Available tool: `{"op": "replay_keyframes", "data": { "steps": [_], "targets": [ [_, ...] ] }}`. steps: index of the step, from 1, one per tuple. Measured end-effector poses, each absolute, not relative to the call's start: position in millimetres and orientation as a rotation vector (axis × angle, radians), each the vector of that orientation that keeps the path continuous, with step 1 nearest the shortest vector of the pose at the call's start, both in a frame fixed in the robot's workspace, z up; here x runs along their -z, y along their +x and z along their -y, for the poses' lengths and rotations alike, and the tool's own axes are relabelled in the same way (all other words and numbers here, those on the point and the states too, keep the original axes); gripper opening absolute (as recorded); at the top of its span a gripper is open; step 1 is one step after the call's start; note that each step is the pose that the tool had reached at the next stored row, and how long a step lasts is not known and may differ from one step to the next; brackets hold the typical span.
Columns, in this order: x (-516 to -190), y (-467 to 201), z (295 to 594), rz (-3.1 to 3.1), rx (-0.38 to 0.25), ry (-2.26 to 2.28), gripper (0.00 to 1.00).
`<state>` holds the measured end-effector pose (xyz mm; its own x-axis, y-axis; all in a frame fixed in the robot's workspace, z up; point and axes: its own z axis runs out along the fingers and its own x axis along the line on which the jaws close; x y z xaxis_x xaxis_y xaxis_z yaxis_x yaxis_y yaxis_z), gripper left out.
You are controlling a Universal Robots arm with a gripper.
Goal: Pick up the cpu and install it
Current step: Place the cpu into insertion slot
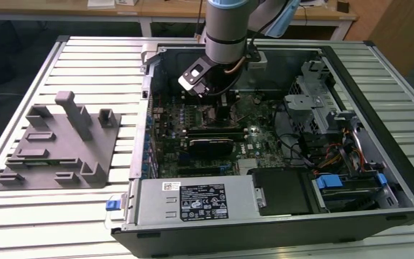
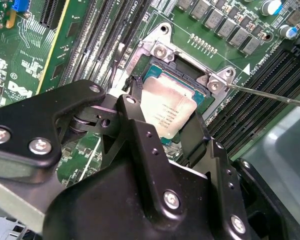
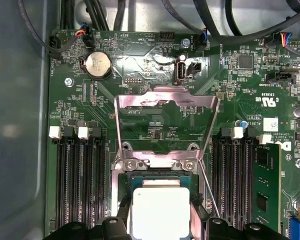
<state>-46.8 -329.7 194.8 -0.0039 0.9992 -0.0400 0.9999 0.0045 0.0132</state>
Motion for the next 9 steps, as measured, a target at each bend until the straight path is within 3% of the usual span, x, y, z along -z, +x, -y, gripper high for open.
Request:
{"op": "replay_keyframes", "data": {
  "steps": [9],
  "targets": [
    [-194.5,-46.8,329.7,-2.202,0.029,2.188,0.54]
  ]
}}
